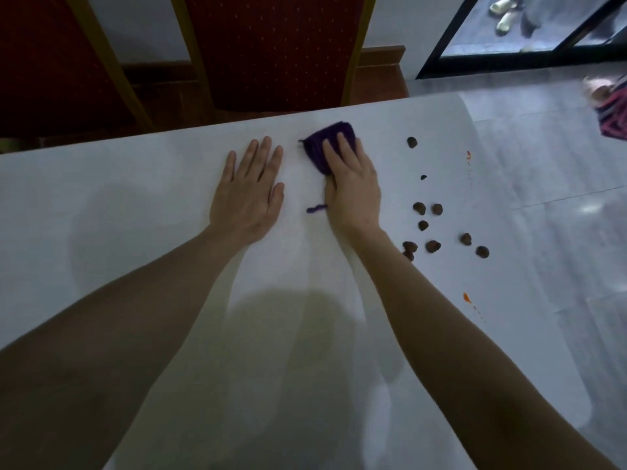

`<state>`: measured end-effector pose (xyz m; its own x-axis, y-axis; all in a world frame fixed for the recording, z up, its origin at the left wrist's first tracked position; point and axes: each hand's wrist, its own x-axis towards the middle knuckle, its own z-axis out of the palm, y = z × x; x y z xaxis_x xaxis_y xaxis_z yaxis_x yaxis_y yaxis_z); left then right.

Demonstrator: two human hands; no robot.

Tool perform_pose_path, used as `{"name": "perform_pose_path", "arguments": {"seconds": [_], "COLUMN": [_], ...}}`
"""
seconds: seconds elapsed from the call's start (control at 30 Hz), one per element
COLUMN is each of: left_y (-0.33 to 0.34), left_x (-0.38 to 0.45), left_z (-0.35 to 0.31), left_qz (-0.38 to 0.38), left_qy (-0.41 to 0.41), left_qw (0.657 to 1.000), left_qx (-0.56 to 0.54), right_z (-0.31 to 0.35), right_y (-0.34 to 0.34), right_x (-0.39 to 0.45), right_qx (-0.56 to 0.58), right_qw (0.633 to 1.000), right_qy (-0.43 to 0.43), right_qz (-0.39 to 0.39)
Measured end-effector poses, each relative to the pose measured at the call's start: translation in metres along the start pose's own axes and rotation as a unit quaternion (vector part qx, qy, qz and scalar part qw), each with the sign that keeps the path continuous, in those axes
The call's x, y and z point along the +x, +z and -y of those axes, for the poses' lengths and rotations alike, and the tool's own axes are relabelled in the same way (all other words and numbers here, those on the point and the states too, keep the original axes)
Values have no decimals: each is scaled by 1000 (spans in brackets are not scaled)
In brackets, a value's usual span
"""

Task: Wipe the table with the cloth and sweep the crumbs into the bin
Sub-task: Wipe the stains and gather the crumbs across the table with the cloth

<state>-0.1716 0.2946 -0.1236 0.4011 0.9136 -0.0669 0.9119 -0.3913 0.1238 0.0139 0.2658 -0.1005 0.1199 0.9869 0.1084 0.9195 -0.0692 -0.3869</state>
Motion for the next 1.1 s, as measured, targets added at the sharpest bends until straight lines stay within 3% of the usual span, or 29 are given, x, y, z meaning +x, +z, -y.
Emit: {"name": "perform_pose_path", "arguments": {"seconds": [0.27,0.57,0.67,0.77,0.93,1.1], "left_y": [0,-5,-9,-12,-1,11], "left_x": [-1,0,2,14,34,36], "left_z": [2,0,-16,-49,-98,-102], "left_qz": [-2,15,17,8,15,4], "left_qy": [9,7,16,34,52,40], "left_qw": [1000,1000,1000,999,997,999], "left_qx": [-10,-16,-20,-41,-48,-21], "right_z": [-52,-42,-68,-105,-174,-204], "right_y": [-20,-33,-57,-82,-108,-88], "right_x": [-6,-75,-69,-50,-3,6], "right_qx": [-20,128,232,272,213,74], "right_qw": [992,992,972,958,959,992], "right_qy": [118,-3,32,67,134,91], "right_qz": [-41,12,8,-64,-131,-47]}}
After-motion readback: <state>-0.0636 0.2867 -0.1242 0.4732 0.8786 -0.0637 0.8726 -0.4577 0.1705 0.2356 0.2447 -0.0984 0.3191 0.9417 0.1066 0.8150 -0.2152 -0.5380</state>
